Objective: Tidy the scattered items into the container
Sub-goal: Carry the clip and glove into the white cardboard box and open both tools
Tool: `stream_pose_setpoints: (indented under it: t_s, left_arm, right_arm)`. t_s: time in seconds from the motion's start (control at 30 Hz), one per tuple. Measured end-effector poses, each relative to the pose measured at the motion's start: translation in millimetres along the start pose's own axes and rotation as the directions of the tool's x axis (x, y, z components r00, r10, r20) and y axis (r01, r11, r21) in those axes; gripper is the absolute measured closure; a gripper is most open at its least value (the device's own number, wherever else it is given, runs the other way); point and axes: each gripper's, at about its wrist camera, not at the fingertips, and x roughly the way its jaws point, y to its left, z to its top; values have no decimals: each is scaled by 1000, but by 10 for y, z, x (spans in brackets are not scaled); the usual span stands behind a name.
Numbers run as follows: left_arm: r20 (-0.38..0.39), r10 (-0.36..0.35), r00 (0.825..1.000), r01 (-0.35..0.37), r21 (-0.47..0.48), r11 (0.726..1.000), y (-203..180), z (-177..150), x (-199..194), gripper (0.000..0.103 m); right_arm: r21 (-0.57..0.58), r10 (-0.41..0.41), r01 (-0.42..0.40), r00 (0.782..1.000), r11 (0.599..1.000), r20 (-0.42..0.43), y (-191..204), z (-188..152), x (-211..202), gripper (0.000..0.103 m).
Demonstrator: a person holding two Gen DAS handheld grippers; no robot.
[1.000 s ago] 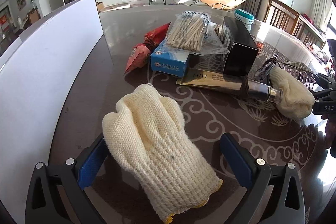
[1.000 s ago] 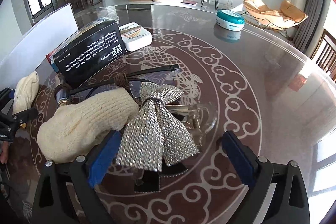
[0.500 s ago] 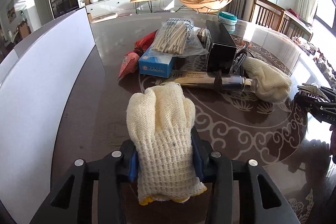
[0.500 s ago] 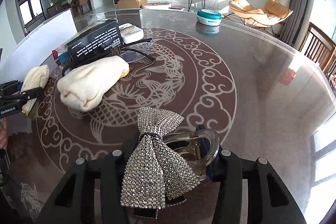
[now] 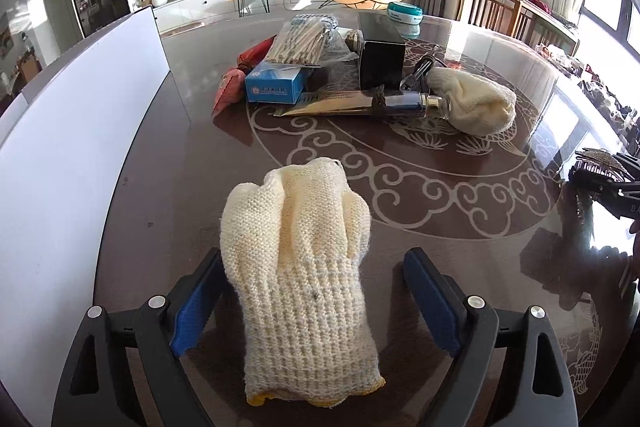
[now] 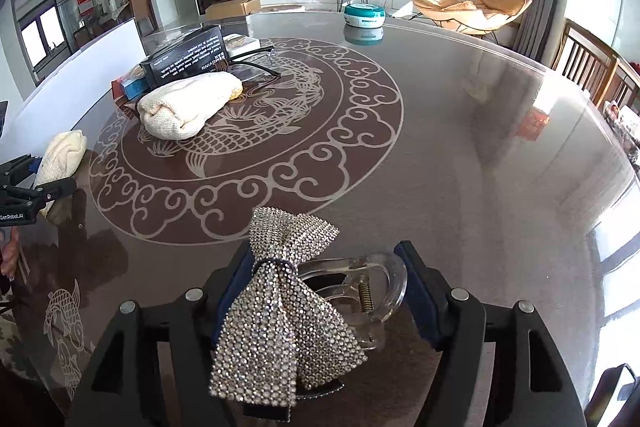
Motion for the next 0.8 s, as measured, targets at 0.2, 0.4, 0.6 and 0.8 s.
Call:
stream_pose_setpoints:
  t_s: [0.2, 0.4, 0.6, 0.8]
  left_arm:
    - [-14, 9, 1000, -10, -22, 1000, 30, 0, 29, 0]
    - [-13, 10, 1000, -10, -23, 1000, 30, -3, 26, 0]
    - [-43, 2, 999, -2, -5, 1000, 20, 74, 40, 7]
    - [10, -85, 996, 85, -56, 995, 18, 150, -130, 68]
  right_arm:
    - [-2, -23, 23, 999, 1000, -22, 14, 8, 45, 17]
    - [-6, -19, 18, 999, 1000, -34, 18, 14, 70, 11]
    - [-28, -4, 2, 998, 1000, -60, -5, -63, -2, 11]
    - [-24, 35, -36, 998, 999, -57, -35, -63, -276, 53]
